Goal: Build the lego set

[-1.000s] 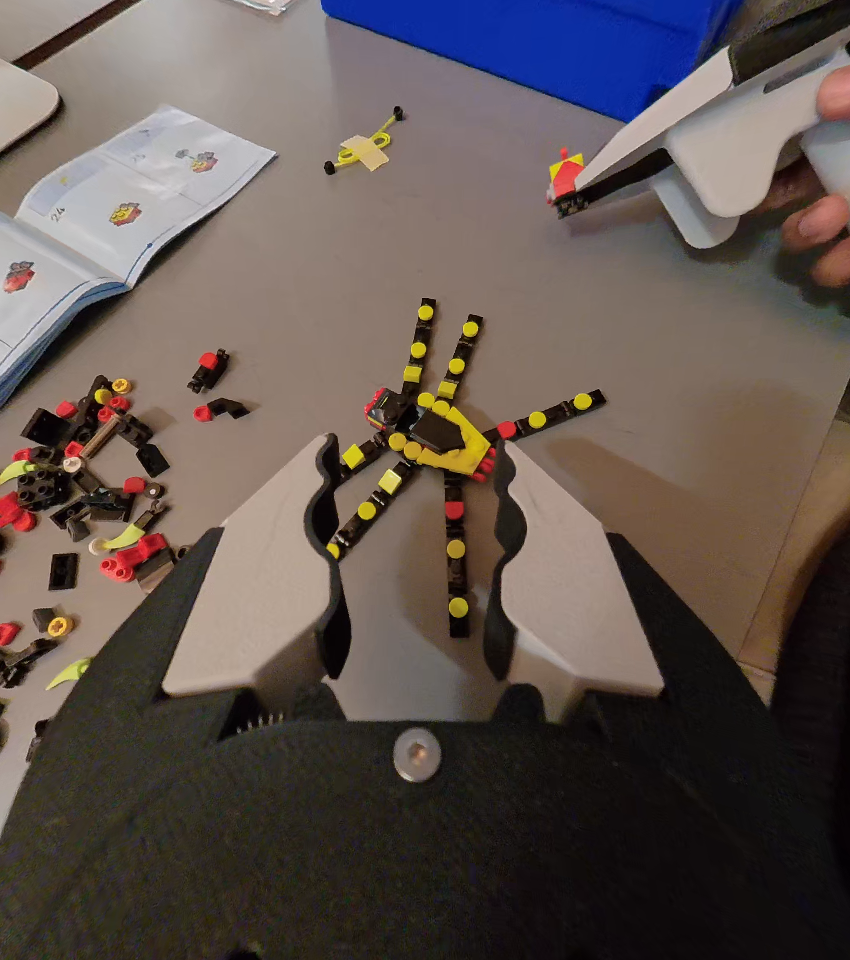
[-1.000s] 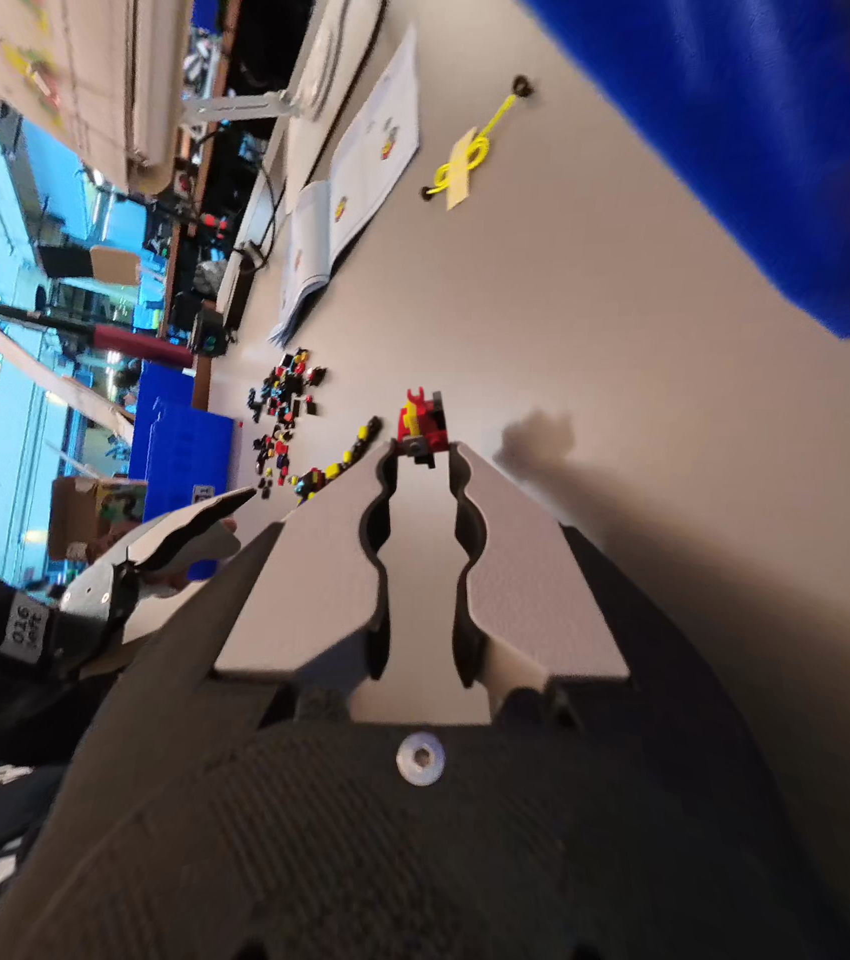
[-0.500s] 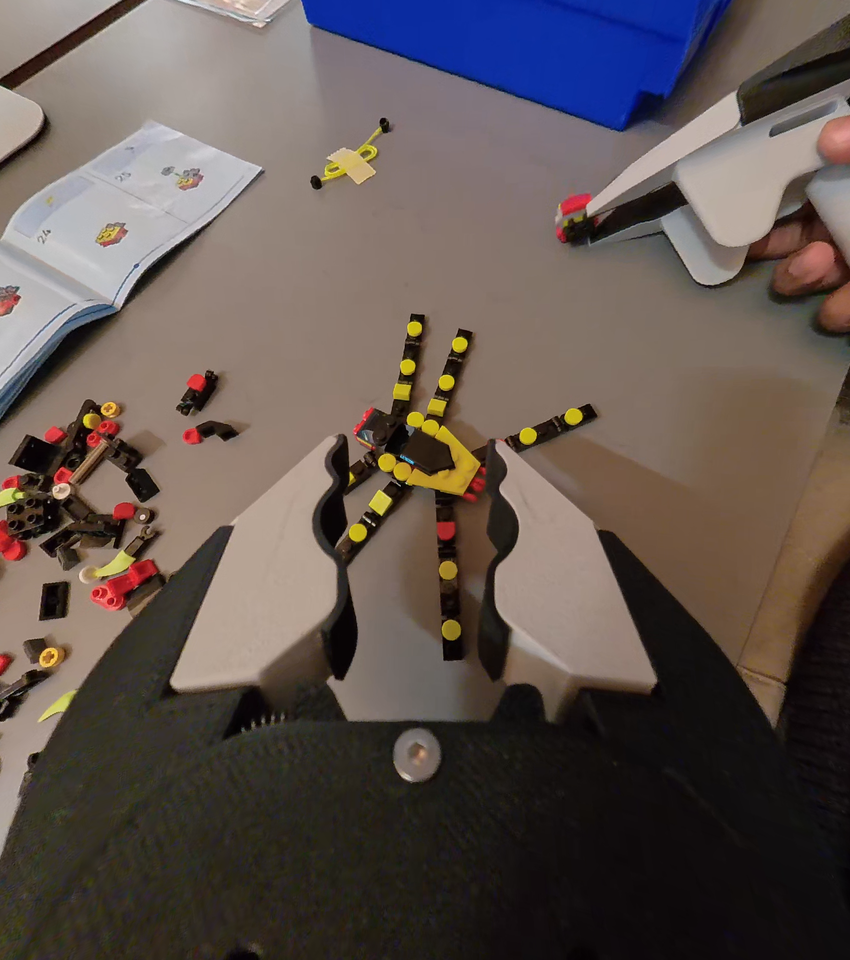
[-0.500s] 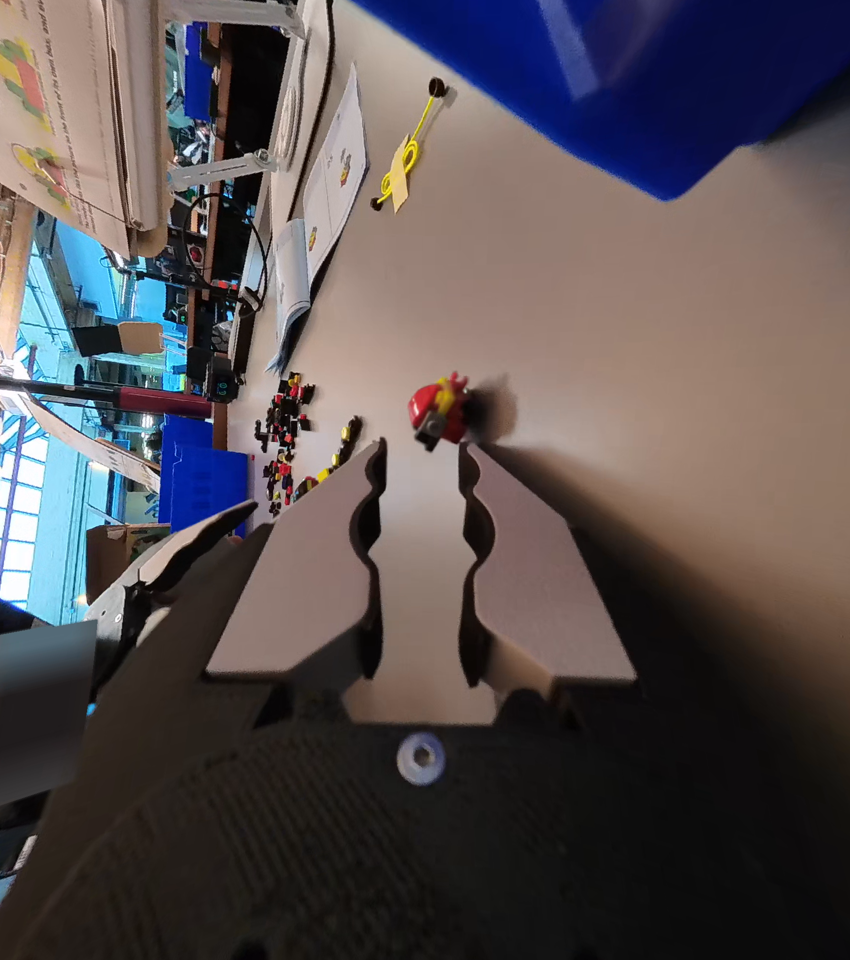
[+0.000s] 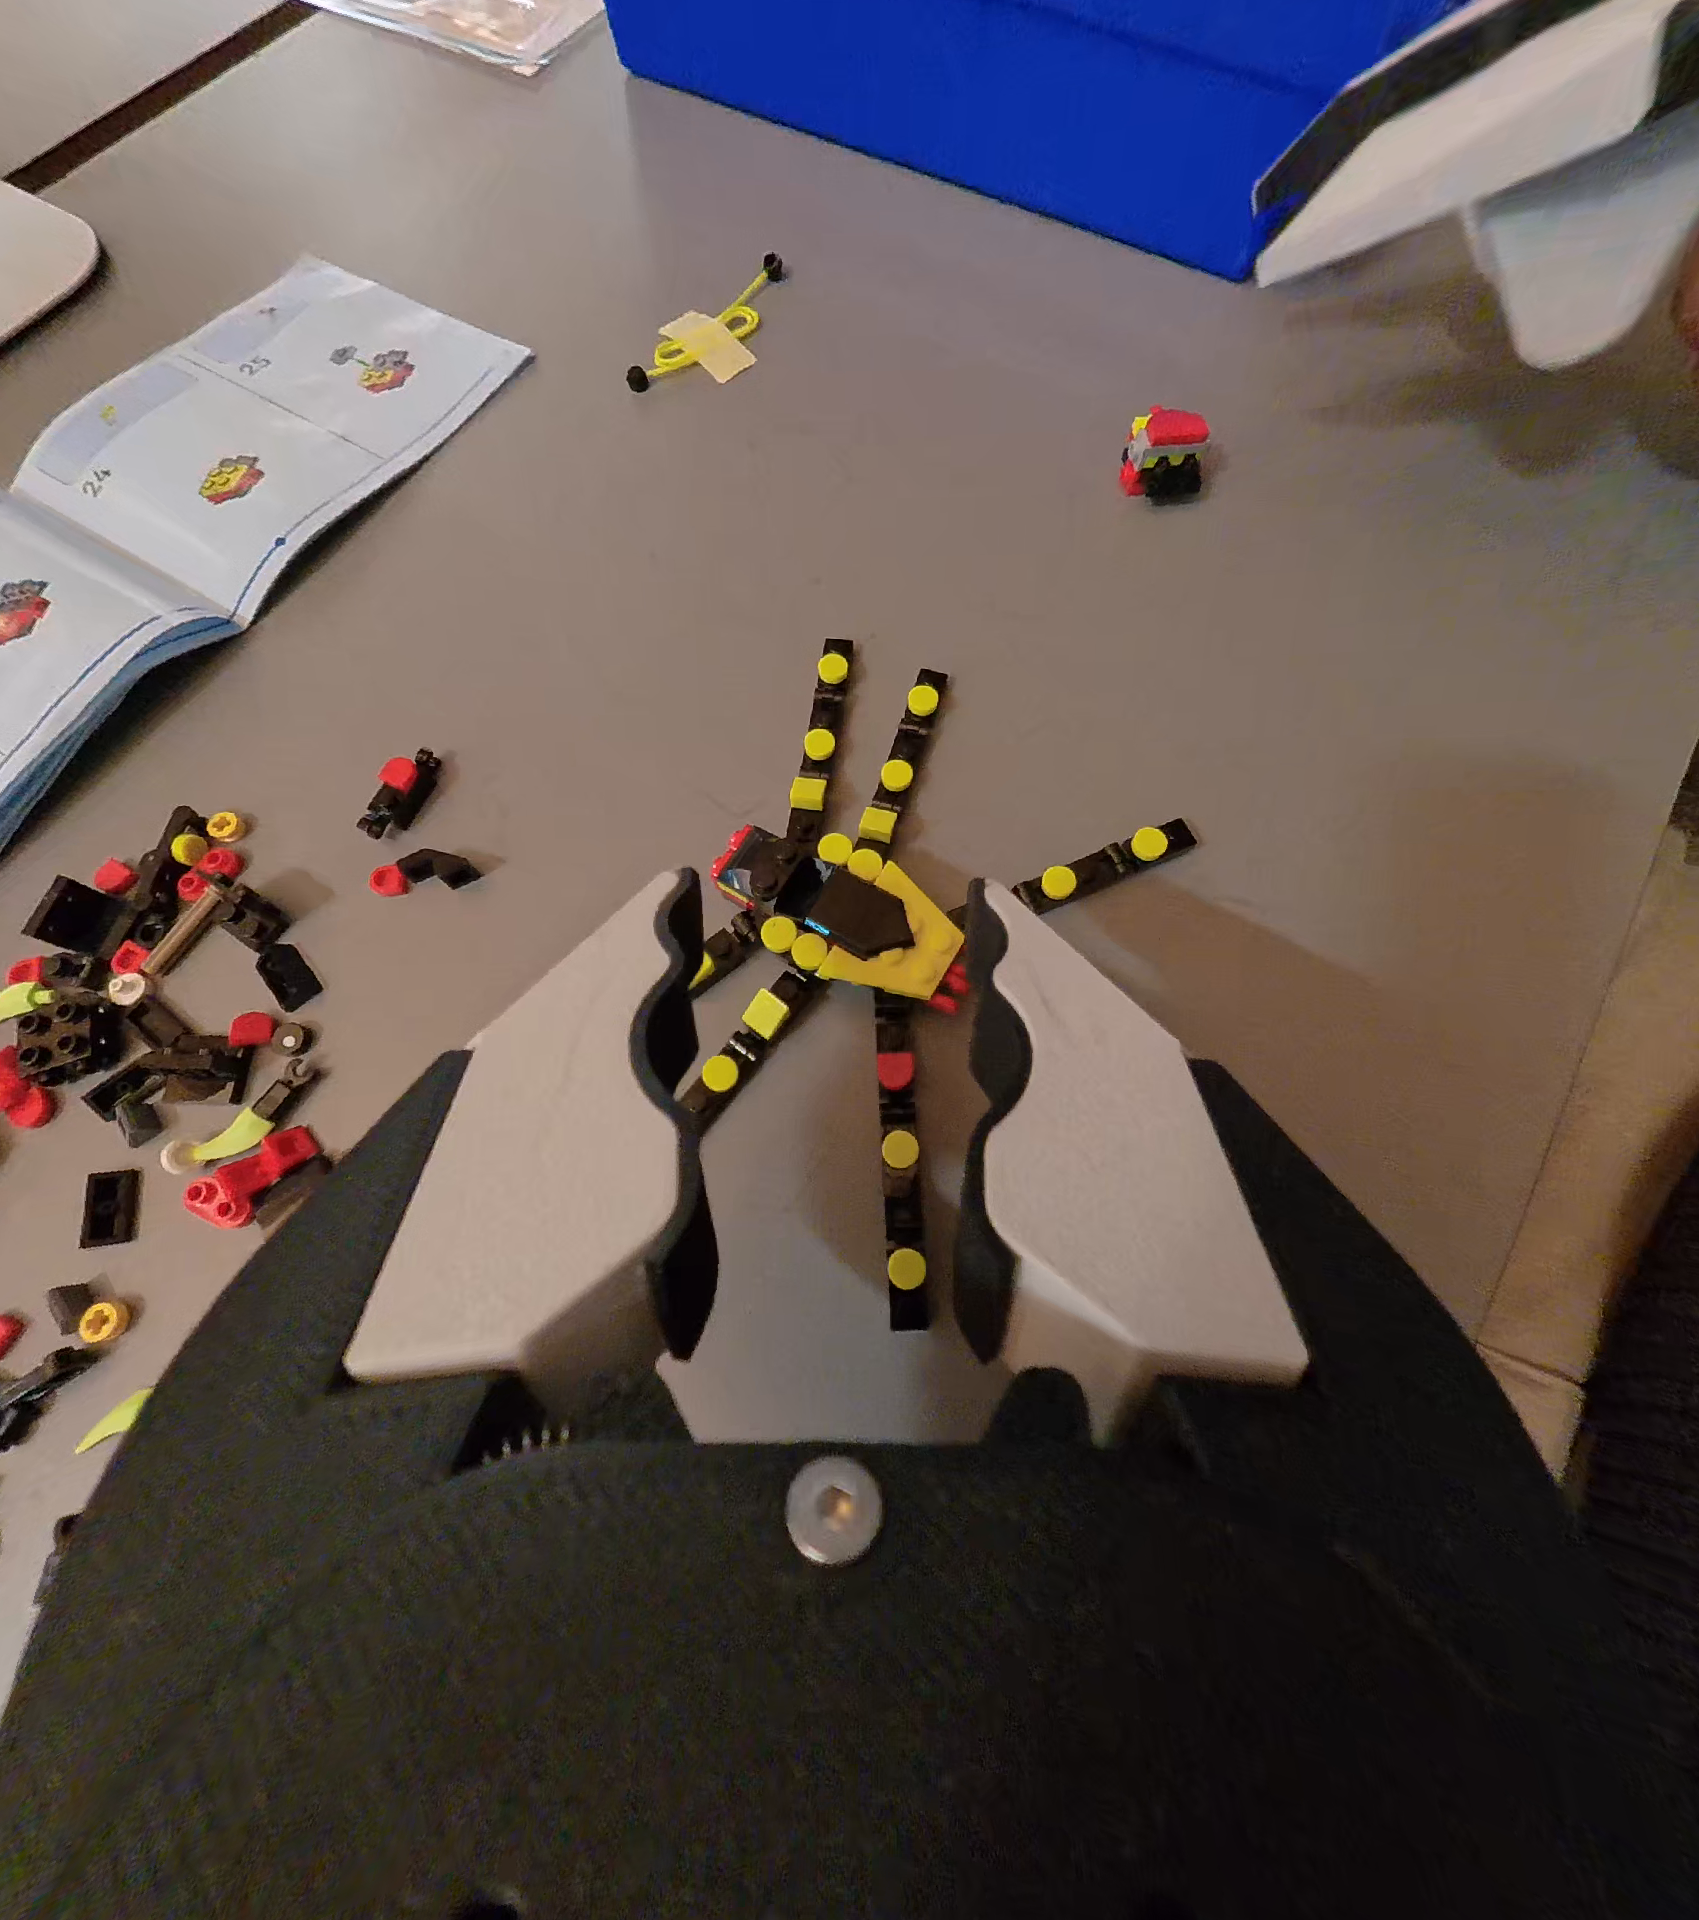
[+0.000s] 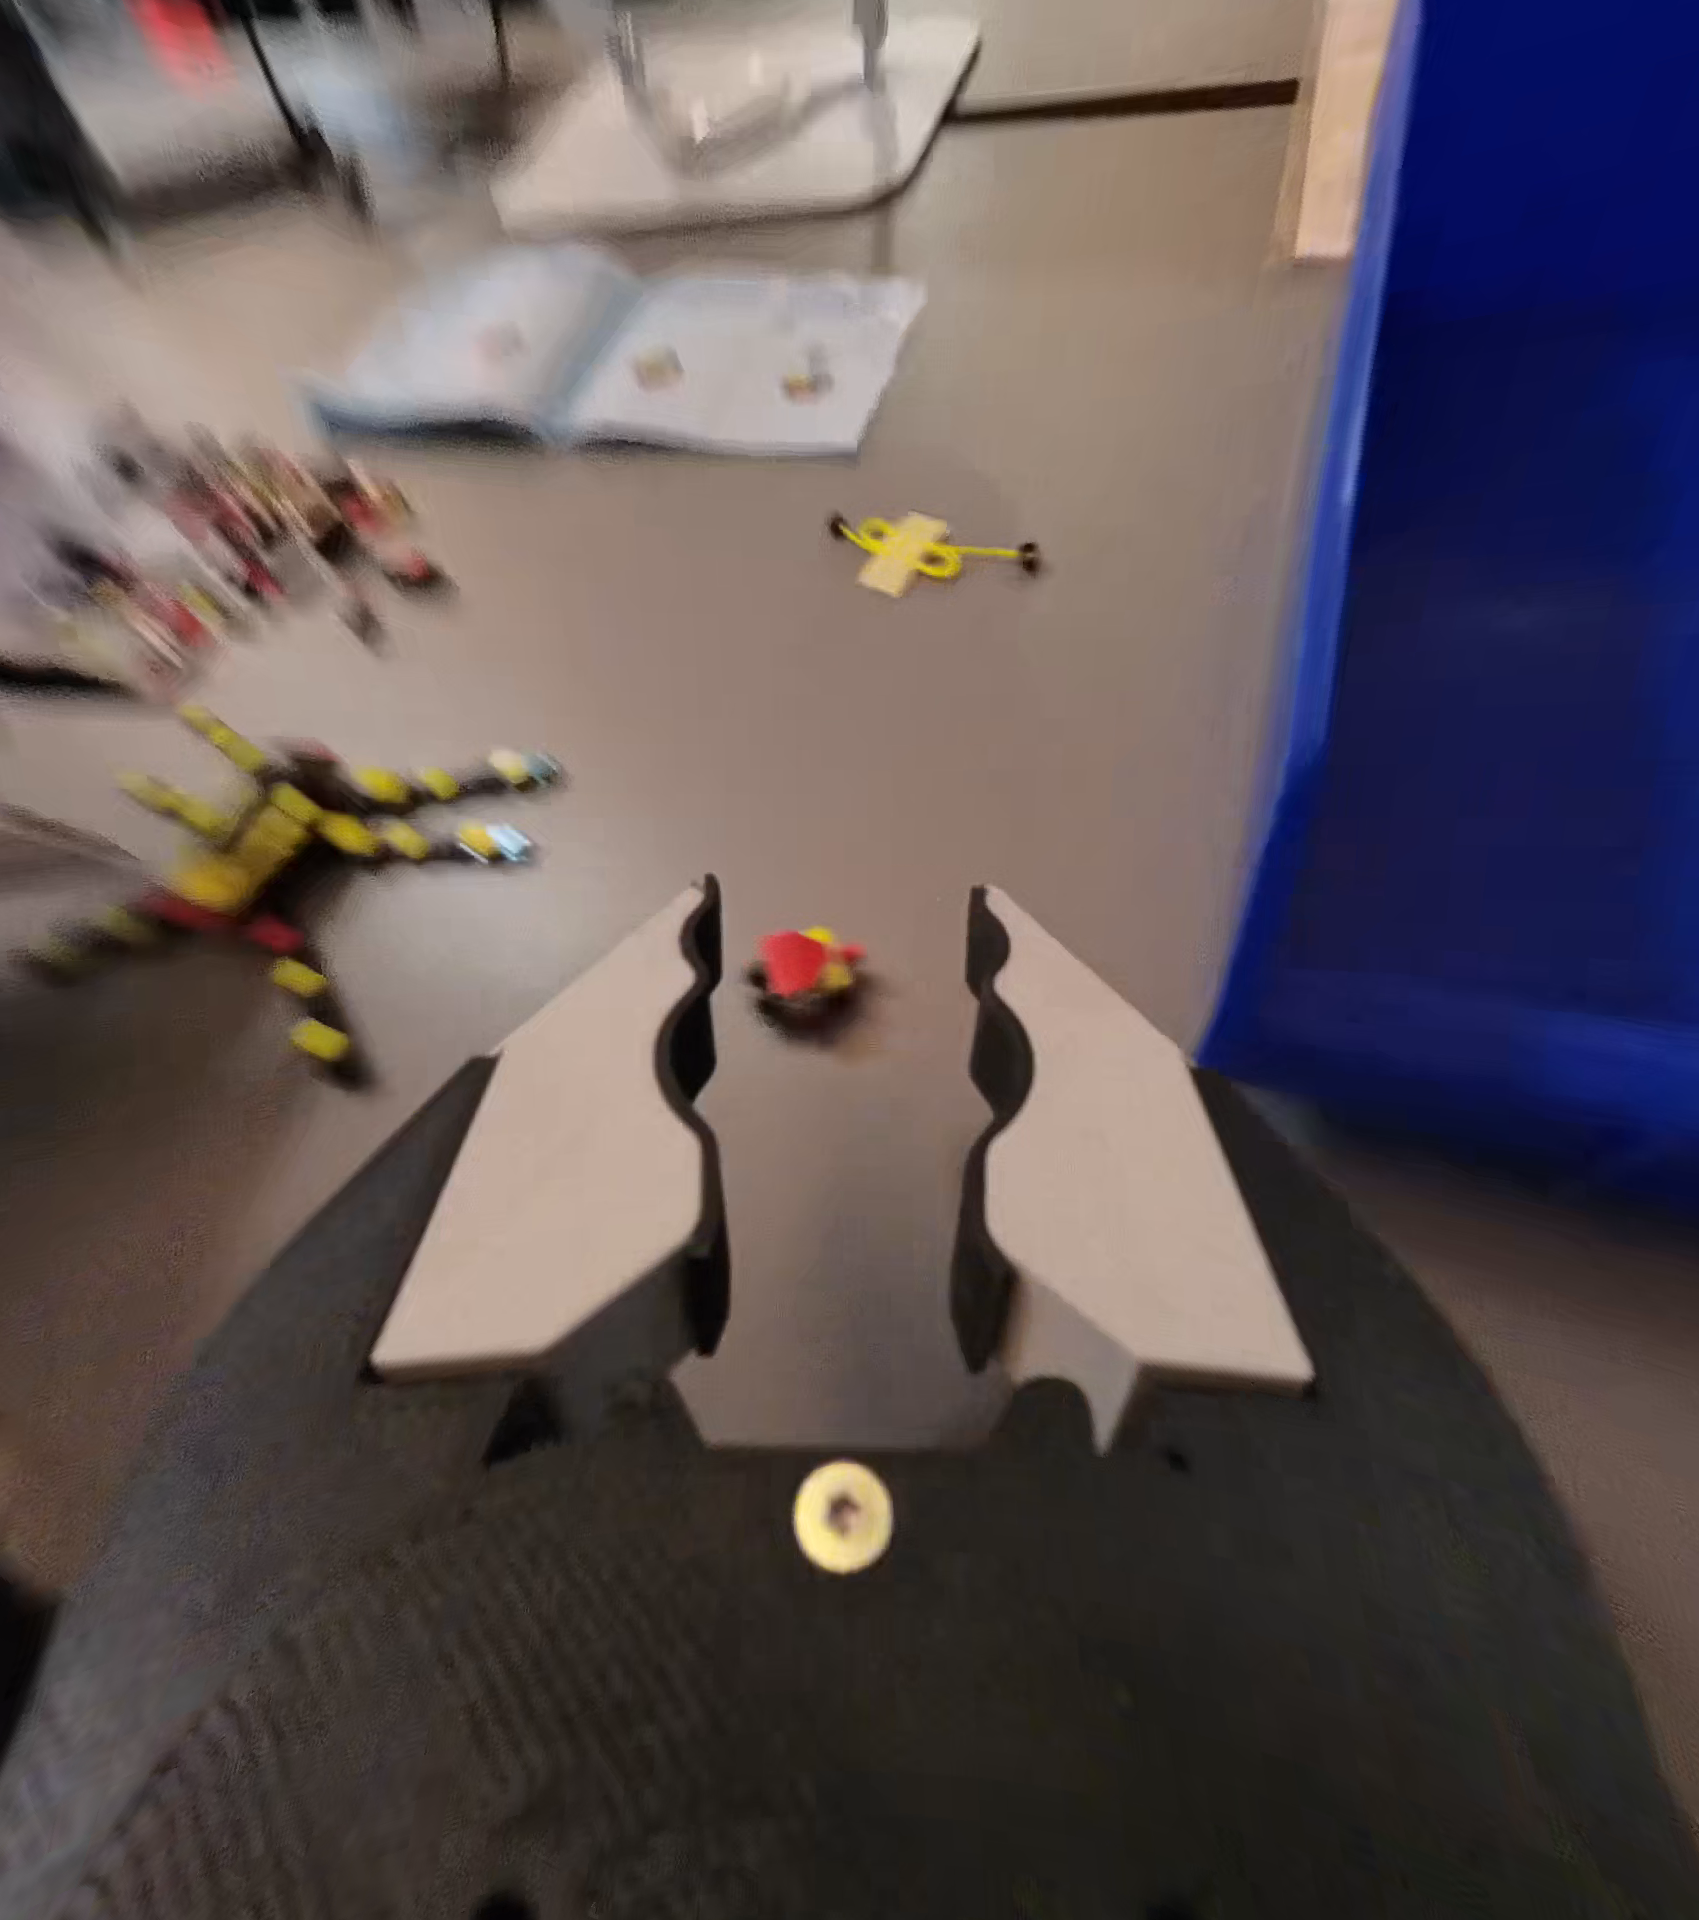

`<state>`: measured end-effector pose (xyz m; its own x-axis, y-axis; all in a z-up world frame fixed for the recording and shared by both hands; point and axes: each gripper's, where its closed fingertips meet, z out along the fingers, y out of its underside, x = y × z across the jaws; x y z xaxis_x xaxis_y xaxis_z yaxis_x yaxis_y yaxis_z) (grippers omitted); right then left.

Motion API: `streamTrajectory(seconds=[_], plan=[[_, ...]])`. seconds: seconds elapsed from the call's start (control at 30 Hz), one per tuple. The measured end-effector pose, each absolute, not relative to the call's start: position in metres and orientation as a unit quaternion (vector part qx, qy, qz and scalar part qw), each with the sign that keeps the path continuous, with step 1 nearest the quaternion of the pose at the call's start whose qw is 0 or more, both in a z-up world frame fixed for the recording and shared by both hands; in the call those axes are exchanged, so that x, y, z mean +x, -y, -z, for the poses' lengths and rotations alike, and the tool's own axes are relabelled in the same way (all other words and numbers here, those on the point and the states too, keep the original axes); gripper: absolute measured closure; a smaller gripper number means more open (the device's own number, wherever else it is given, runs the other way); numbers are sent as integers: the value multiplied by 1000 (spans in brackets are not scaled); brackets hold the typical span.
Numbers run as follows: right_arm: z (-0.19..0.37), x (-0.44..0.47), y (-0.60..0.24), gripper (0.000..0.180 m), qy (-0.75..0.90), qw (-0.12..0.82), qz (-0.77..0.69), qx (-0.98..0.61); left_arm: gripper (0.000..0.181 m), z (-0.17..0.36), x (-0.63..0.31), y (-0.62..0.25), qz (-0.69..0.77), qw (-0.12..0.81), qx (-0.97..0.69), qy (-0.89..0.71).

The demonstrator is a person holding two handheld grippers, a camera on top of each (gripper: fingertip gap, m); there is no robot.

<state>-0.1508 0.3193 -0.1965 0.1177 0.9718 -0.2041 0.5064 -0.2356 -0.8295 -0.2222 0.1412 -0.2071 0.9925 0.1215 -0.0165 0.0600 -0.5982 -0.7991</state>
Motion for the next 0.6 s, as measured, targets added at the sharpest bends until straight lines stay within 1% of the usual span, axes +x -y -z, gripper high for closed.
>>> streamTrajectory(seconds=[0.03,0.1,0.13,0.2,0.27,0.33,0.4,0.5,0.6], plan=[[203,-151,-327,136,592,321,-332,-660,132,206,-223,-141,-37,447,-892,52],[214,-153,-326,155,682,332,-267,-595,132,203,-227,-141,-42,452,-889,56],[217,-154,-320,163,717,330,-253,-560,132,202,-231,-140,-43,453,-888,59],[221,-156,-310,170,755,325,-243,-515,133,197,-245,-135,-54,460,-883,75],[223,-156,-304,170,772,308,-247,-498,136,192,-258,-128,-43,473,-875,90],[224,-156,-308,170,772,303,-249,-499,147,190,-264,-121,-25,479,-873,94],[224,-157,-314,170,769,302,-252,-504,155,191,-276,-115,-38,475,-873,104],[228,-159,-323,168,759,295,-257,-520,173,189,-286,-110,-37,486,-865,120],[233,-161,-324,163,735,264,-284,-556,177,192,-287,-109,0,489,-861,139]])
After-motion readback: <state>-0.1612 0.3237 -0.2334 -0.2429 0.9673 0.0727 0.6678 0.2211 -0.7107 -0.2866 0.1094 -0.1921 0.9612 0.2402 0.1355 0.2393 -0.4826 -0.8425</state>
